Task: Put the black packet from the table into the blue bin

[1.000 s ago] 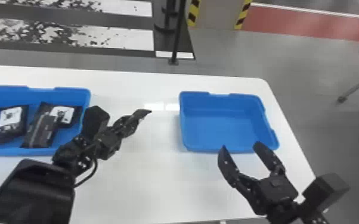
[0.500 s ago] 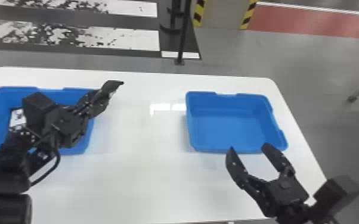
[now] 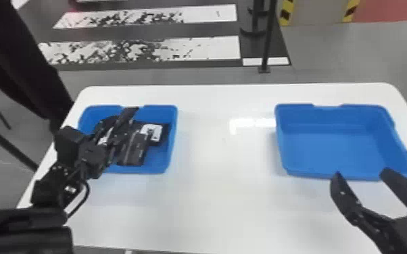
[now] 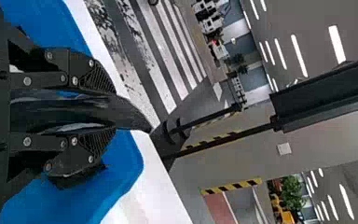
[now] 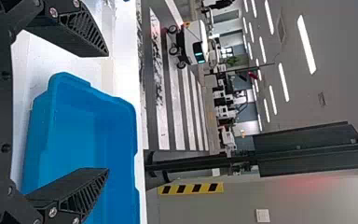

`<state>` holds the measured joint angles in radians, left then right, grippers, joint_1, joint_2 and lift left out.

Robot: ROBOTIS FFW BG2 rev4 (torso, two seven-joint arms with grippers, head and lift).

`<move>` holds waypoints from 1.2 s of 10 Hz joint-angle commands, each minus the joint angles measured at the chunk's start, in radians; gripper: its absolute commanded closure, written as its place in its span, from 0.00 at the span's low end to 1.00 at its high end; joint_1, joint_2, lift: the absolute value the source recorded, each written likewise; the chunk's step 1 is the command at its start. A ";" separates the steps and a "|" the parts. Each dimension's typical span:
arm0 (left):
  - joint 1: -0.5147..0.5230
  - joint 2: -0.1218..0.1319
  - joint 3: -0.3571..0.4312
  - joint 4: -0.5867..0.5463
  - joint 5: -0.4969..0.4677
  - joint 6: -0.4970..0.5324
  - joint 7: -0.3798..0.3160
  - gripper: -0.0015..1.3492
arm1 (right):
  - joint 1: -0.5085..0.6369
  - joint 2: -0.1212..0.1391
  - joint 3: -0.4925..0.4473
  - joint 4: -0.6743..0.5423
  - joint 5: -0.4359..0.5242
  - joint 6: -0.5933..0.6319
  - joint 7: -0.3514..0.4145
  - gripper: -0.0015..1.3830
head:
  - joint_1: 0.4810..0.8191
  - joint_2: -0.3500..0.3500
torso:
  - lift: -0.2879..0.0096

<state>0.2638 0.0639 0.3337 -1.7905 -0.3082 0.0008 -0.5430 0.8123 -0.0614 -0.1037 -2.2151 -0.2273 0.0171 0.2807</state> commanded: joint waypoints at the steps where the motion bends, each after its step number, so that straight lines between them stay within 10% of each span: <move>1: 0.014 -0.015 0.021 0.000 0.001 -0.018 0.001 0.15 | 0.000 0.000 0.000 0.000 0.000 0.000 0.000 0.10 | 0.63 0.71 | 0.60; 8: 0.298 -0.067 0.137 -0.042 0.284 -0.374 0.077 0.09 | 0.010 -0.002 0.000 -0.007 -0.004 0.000 0.000 0.10 | 0.63 0.78 | 0.60; 12: 0.438 -0.067 0.005 -0.042 0.492 -0.568 0.276 0.09 | 0.007 0.003 0.004 -0.007 0.008 0.000 0.000 0.10 | 0.63 0.88 | 0.60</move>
<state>0.6874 0.0000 0.3617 -1.8322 0.1543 -0.5515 -0.2672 0.8197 -0.0591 -0.1001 -2.2226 -0.2207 0.0171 0.2807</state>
